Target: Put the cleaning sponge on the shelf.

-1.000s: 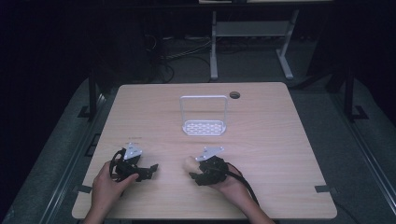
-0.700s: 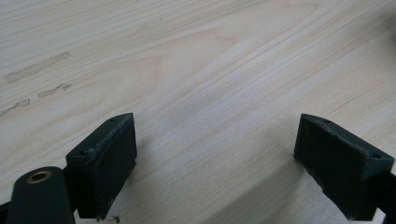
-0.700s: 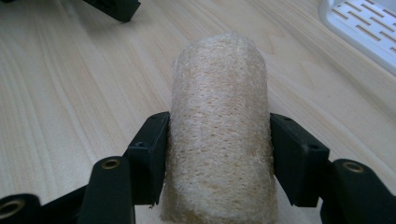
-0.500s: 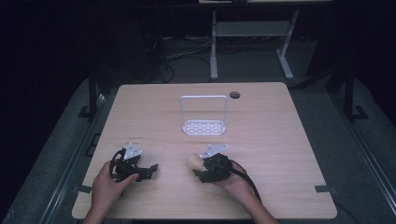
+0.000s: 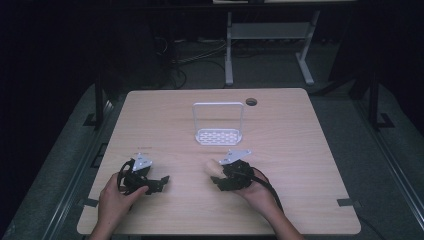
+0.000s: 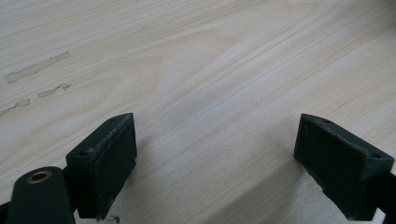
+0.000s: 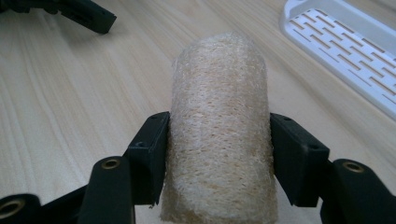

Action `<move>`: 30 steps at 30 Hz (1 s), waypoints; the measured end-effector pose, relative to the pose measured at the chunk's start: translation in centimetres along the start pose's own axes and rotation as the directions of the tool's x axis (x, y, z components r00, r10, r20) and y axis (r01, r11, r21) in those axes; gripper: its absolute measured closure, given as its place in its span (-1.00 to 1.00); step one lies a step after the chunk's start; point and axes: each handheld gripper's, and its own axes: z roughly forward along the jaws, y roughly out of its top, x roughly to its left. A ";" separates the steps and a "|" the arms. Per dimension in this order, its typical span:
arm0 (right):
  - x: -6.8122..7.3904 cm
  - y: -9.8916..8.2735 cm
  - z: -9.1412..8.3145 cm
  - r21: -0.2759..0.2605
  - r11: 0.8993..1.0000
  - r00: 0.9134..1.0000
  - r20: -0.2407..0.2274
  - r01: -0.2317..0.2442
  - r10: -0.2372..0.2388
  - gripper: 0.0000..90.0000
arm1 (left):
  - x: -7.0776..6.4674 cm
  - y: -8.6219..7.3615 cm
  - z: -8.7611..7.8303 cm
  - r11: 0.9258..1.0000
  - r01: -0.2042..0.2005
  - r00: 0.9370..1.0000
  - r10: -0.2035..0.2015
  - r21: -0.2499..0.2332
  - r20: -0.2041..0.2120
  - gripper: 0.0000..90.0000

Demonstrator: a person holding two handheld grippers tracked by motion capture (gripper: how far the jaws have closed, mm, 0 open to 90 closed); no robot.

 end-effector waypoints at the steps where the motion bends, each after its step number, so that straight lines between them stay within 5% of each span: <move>1: -0.1 0.0 0.0 -0.003 1.000 1.000 0.000 0.000 0.000 -0.08 | 0.0 0.0 0.0 1.000 0.000 1.000 0.000 0.000 0.000 -0.72; 30: -3.5 1.3 -0.8 -0.022 0.999 0.998 0.057 -0.030 0.031 -0.08 | 0.0 0.0 0.0 1.000 0.000 1.000 0.000 0.000 0.000 -0.72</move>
